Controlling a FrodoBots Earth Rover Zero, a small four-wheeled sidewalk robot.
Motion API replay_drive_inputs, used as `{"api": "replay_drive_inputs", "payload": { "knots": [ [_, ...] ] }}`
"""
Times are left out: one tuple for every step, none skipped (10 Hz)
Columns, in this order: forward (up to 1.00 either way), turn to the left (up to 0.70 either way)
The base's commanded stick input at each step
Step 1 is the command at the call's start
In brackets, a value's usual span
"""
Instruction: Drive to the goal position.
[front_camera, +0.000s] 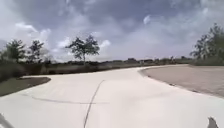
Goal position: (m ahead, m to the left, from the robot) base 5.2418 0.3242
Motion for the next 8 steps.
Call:
{"api": "replay_drive_inputs", "payload": {
  "knots": [
    [0.7,0.0],
    [0.7,0.0],
    [0.7,0.0],
    [0.7,0.0],
    [0.7,0.0],
    [0.7,0.0],
    [0.7,0.0],
    [0.7,0.0]
  ]
}}
